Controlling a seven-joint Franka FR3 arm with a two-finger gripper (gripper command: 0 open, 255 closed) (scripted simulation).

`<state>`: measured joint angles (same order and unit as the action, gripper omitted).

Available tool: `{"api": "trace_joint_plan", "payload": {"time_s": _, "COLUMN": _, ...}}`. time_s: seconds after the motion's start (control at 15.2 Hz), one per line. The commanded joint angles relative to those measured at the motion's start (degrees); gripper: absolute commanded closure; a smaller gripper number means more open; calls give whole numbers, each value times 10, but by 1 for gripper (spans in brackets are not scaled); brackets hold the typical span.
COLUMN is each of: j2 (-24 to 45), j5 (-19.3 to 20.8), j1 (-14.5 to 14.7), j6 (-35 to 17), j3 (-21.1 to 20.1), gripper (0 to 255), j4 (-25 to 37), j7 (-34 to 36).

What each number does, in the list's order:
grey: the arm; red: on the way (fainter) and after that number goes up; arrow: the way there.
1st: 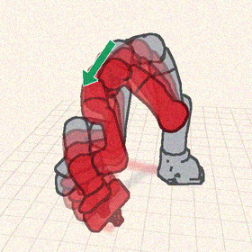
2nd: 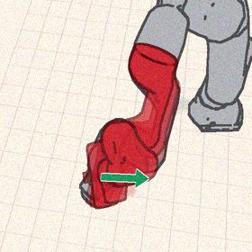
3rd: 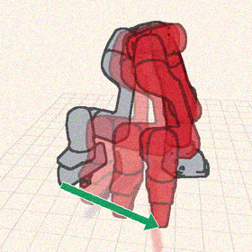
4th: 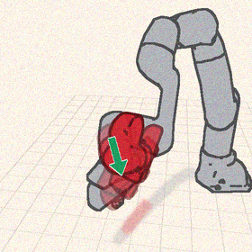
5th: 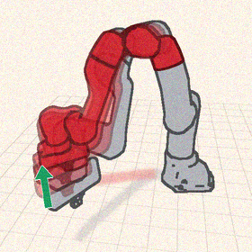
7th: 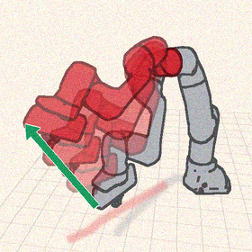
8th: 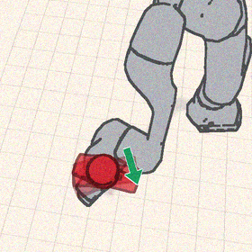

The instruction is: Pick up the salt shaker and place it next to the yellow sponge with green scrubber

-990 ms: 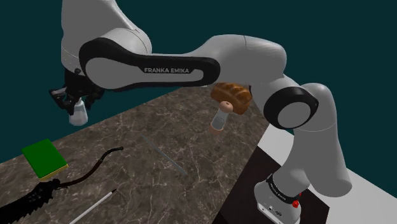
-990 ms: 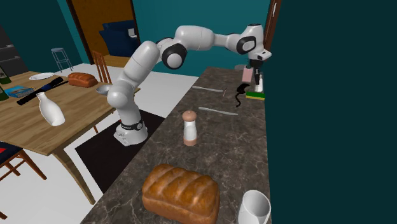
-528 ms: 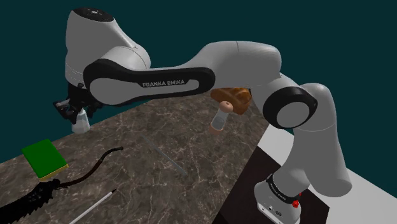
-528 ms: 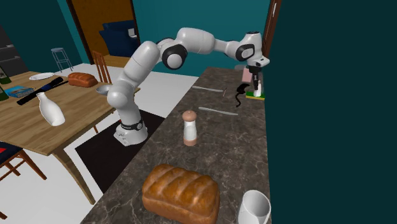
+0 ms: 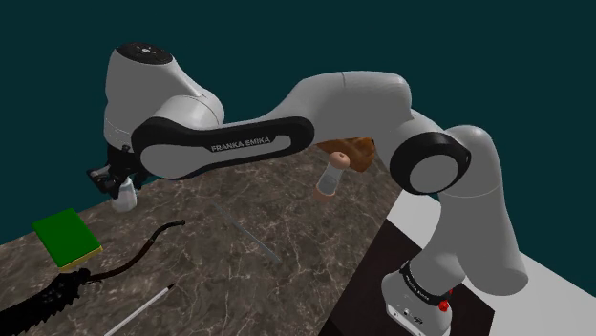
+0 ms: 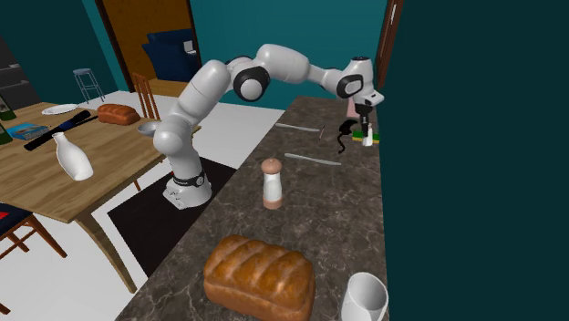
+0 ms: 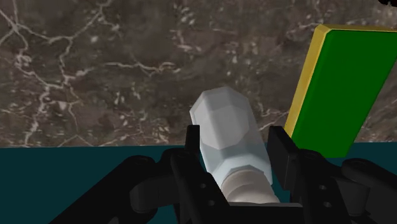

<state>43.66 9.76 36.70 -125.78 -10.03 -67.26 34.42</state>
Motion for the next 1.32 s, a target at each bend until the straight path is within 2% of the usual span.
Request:
{"api": "trace_joint_plan", "payload": {"time_s": 0.0, "j2": 2, "j5": 1, "j1": -1, "j6": -15, "j3": 1, "gripper": 255, "j4": -12, "j7": 1}}
{"api": "trace_joint_plan", "payload": {"time_s": 0.13, "j2": 8, "j5": 2, "j1": -1, "j6": -29, "j3": 2, "gripper": 255, "j4": -20, "j7": 2}}
{"api": "trace_joint_plan", "payload": {"time_s": 0.66, "j2": 8, "j5": 2, "j1": -1, "j6": -29, "j3": 2, "gripper": 255, "j4": -20, "j7": 2}}
{"api": "trace_joint_plan", "payload": {"time_s": 0.73, "j2": 8, "j5": 2, "j1": -1, "j6": -29, "j3": 2, "gripper": 0, "j4": -20, "j7": 2}}
{"api": "trace_joint_plan", "payload": {"time_s": 1.06, "j2": 8, "j5": 2, "j1": -1, "j6": -29, "j3": 2, "gripper": 0, "j4": -20, "j7": 2}}
{"api": "trace_joint_plan", "payload": {"time_s": 1.25, "j2": -35, "j5": -3, "j1": -5, "j6": -3, "j3": -3, "gripper": 0, "j4": -38, "j7": 1}}
